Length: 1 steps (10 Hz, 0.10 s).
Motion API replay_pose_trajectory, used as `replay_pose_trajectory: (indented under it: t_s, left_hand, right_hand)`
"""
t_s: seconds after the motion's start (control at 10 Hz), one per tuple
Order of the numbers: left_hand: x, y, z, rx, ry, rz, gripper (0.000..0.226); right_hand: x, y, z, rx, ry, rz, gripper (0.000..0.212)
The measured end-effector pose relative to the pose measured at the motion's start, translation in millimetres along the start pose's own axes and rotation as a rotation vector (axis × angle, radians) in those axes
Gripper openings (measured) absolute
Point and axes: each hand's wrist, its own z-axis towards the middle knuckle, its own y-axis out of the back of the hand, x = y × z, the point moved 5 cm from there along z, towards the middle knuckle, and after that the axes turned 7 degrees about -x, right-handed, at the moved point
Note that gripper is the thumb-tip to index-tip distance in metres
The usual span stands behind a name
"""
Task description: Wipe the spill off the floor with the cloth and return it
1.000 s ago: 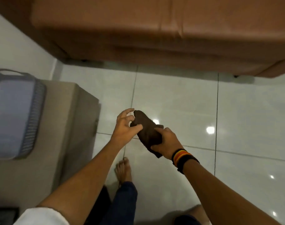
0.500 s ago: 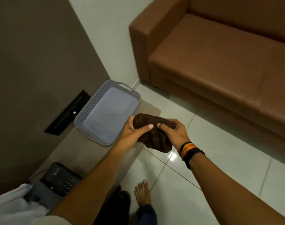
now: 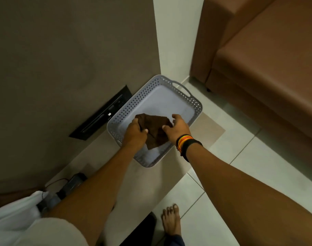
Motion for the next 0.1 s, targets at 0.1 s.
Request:
replay_pose_trajectory:
  t_s: [0.1]
  left_hand:
    - [-27.9, 7.9, -26.9, -0.194, -0.217, 0.259, 0.063]
  right_hand:
    - [-2.0, 24.7, -41.1, -0.083, 0.15, -0.008, 0.048]
